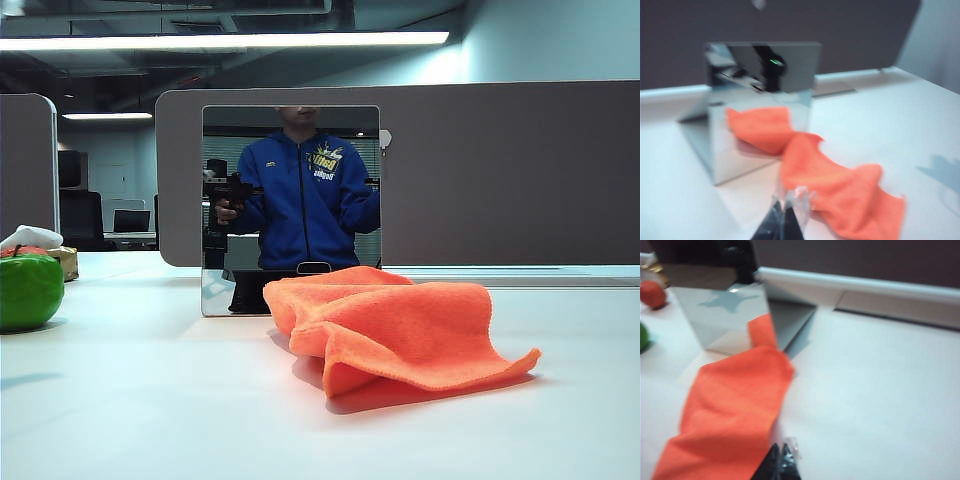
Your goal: Pick up the cloth from the table and use it to cover the mirror.
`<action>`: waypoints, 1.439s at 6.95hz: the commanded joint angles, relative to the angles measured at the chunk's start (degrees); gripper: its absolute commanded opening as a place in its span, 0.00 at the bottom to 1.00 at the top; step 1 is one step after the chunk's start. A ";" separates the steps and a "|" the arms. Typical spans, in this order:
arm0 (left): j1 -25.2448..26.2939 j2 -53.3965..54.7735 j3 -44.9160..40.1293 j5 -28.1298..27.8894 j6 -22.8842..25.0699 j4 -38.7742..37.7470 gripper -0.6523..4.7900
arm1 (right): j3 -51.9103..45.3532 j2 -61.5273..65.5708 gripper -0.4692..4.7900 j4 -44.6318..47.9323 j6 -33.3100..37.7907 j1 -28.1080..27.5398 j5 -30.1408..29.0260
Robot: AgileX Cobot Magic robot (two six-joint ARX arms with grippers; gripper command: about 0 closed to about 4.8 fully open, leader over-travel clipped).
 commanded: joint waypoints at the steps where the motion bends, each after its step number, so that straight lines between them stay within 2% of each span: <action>1: -6.45 6.54 1.14 0.92 0.20 1.97 0.11 | 0.28 8.02 0.08 1.20 4.96 8.31 -1.55; 2: -14.40 10.40 1.14 1.11 5.22 1.99 0.11 | 0.28 13.35 0.08 5.97 4.85 15.87 1.29; 4: -17.11 11.50 1.14 1.09 7.74 2.03 0.11 | 0.28 14.47 0.08 7.39 4.66 18.56 4.42; 5: -20.72 13.09 1.14 0.50 11.72 2.19 0.11 | 0.28 15.69 0.08 9.99 3.61 20.33 6.36; 7: -21.94 14.75 1.14 -1.53 11.65 3.87 0.11 | 0.28 18.93 0.08 15.82 1.25 20.44 9.25; 8: -21.94 15.06 1.14 -1.53 11.63 3.91 0.11 | 0.28 28.35 0.08 24.63 1.27 20.44 9.75; 9: -21.94 15.06 1.11 -1.53 11.43 3.19 0.11 | 0.35 53.59 0.40 47.91 0.66 20.44 5.29; 10: -21.94 15.06 1.11 -1.53 11.45 3.21 0.11 | 3.19 58.51 0.48 49.99 -3.43 20.44 3.34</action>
